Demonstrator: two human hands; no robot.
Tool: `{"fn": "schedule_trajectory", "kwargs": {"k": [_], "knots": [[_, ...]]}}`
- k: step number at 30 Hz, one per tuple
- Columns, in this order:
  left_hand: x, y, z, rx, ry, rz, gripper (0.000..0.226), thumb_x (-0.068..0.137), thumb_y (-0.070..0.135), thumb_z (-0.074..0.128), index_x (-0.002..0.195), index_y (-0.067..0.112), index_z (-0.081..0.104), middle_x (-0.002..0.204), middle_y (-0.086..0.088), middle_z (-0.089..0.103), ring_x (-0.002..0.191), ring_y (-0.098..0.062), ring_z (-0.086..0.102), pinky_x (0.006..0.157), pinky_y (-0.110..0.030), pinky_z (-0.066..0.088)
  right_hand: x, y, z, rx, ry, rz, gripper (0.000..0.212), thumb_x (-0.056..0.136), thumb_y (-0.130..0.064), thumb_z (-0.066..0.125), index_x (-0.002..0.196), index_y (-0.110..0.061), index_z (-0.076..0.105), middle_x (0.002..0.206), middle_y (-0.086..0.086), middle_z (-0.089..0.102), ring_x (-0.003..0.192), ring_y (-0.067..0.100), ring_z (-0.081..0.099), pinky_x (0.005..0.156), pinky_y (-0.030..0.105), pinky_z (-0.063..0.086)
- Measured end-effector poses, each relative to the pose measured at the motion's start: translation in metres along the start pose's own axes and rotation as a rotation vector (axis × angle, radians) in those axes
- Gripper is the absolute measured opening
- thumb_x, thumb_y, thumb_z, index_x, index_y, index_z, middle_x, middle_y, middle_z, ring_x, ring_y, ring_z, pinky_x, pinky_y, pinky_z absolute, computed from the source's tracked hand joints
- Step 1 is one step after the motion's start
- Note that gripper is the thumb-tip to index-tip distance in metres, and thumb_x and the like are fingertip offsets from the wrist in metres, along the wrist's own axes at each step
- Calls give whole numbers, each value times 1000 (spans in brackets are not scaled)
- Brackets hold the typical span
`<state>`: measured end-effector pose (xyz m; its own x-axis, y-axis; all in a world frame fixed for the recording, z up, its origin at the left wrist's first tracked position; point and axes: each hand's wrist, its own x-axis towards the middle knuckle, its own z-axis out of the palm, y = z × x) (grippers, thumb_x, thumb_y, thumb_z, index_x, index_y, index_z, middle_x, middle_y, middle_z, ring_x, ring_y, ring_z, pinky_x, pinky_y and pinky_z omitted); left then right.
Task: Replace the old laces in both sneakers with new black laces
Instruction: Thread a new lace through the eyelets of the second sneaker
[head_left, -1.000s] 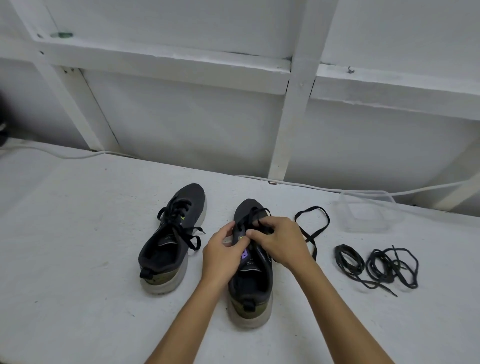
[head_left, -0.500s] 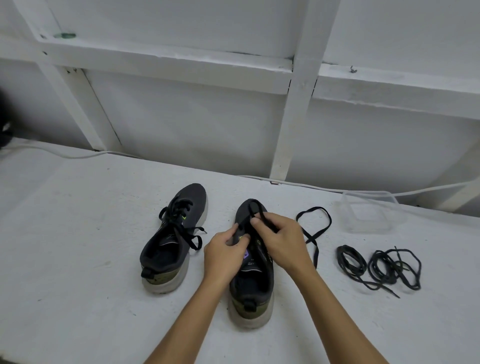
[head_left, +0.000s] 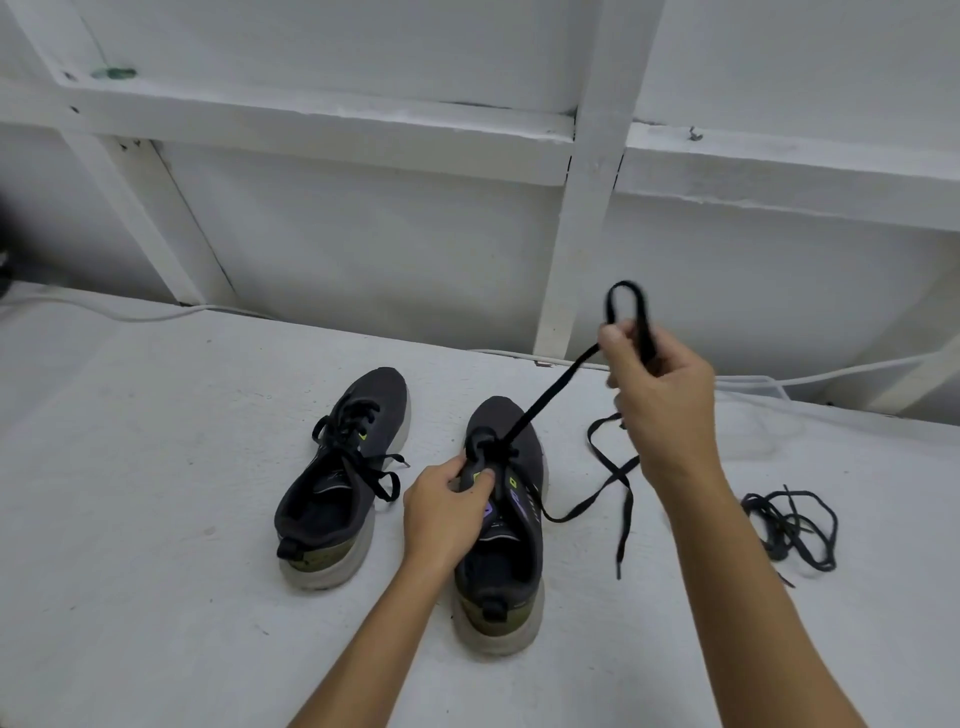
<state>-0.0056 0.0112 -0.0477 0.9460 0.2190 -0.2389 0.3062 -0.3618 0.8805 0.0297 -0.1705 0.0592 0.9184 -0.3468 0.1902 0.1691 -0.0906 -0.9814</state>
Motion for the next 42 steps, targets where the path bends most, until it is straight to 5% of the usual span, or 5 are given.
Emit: {"fn": "schedule_trajectory", "kwargs": {"k": [10, 17, 24, 34, 42], "knots": [[-1, 2, -2, -23, -19, 13, 9, 89, 33, 66, 84, 37, 71, 70, 15, 68, 74, 1, 63, 62, -15, 49, -40, 63, 32, -804, -540, 90, 29, 90, -39, 73, 117, -27, 75, 106, -6, 74, 103, 15, 67, 89, 32, 53], [0, 1, 0, 11, 10, 16, 7, 90, 35, 65, 88, 36, 72, 79, 12, 69, 80, 0, 62, 62, -13, 44, -40, 71, 43, -1035, -536, -25, 20, 100, -33, 55, 95, -16, 64, 100, 0, 64, 95, 24, 61, 66, 30, 37], [3, 0, 2, 45, 30, 16, 21, 90, 35, 63, 78, 18, 69, 65, 0, 66, 71, -13, 62, 68, -27, 51, -33, 54, 38, -934, -521, -59, 19, 100, -28, 54, 85, -17, 54, 93, -1, 58, 82, 20, 51, 66, 32, 34], [1, 2, 1, -8, -11, -13, 30, 89, 35, 63, 118, 36, 72, 63, 8, 69, 60, -1, 61, 60, -17, 52, -16, 31, 15, -598, -377, -29, 21, 102, -22, 55, 84, -11, 55, 79, -1, 57, 72, 16, 50, 63, 32, 37], [11, 8, 5, 371, 19, 327, 36, 90, 31, 66, 125, 36, 65, 128, 12, 55, 118, -15, 49, 96, -40, 46, -8, 36, 27, -766, -539, -190, 16, 96, -32, 66, 108, -24, 71, 103, -10, 71, 100, 16, 61, 88, 41, 50]]}}
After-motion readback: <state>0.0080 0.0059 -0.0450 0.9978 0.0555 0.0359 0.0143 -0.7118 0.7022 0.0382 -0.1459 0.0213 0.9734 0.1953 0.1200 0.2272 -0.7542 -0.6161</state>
